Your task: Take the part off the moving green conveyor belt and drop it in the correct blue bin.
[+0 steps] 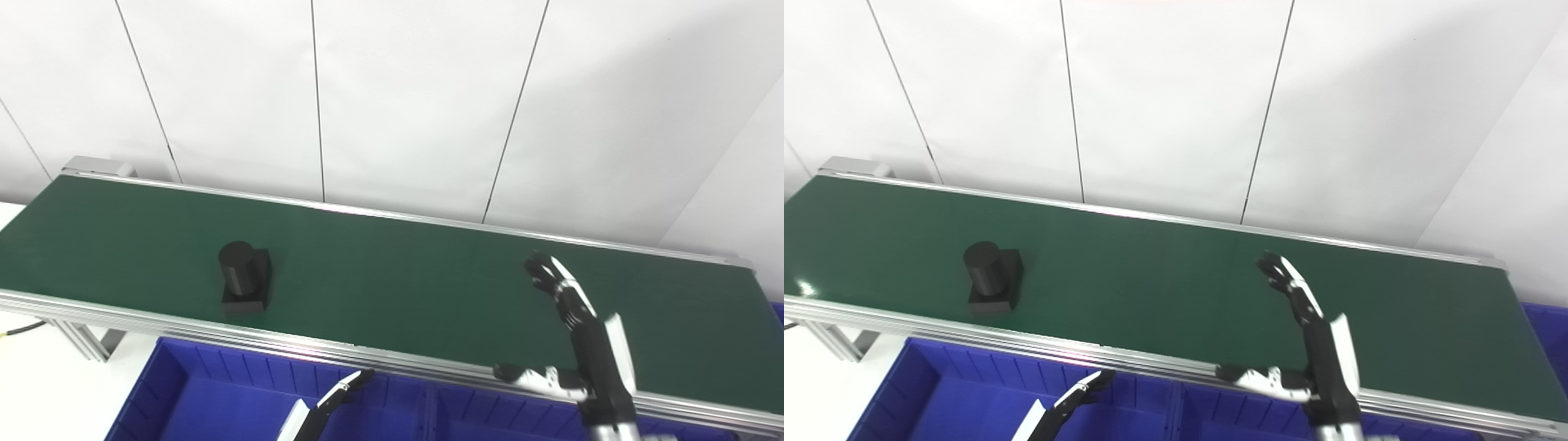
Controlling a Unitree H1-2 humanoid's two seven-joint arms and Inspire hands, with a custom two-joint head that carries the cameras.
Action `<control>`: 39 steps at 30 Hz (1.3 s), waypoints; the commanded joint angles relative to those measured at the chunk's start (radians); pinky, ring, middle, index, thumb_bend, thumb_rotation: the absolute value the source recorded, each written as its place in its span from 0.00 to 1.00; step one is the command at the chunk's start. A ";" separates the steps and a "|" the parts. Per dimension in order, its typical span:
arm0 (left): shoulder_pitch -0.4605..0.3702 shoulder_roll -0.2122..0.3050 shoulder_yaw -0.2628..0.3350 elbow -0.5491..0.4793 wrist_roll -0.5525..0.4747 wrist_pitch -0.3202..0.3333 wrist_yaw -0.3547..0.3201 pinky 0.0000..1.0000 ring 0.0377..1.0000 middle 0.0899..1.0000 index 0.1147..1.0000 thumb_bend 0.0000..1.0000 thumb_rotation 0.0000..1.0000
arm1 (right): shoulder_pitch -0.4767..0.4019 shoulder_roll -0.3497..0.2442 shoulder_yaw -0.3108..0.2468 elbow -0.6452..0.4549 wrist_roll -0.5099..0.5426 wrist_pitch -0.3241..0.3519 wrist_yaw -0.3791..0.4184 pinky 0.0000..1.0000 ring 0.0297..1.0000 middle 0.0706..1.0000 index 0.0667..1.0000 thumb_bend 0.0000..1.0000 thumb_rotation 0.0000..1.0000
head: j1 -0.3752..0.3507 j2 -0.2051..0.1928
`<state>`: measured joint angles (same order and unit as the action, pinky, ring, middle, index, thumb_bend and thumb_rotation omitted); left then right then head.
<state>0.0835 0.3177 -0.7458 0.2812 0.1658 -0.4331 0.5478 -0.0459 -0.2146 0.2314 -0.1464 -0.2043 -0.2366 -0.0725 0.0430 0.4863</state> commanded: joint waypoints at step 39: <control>-0.003 0.037 -0.053 -0.041 0.039 -0.037 0.087 0.85 0.89 0.89 0.86 0.98 0.52 | -0.576 0.253 0.155 0.584 -0.300 0.173 0.137 0.73 0.85 0.92 0.93 0.93 0.59 | -0.005 0.032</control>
<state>0.0851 0.3535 -0.7981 0.2641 0.1879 -0.4338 0.6122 -0.5605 0.0215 0.3849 0.4426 -0.4971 -0.0406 0.0873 0.0368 0.5185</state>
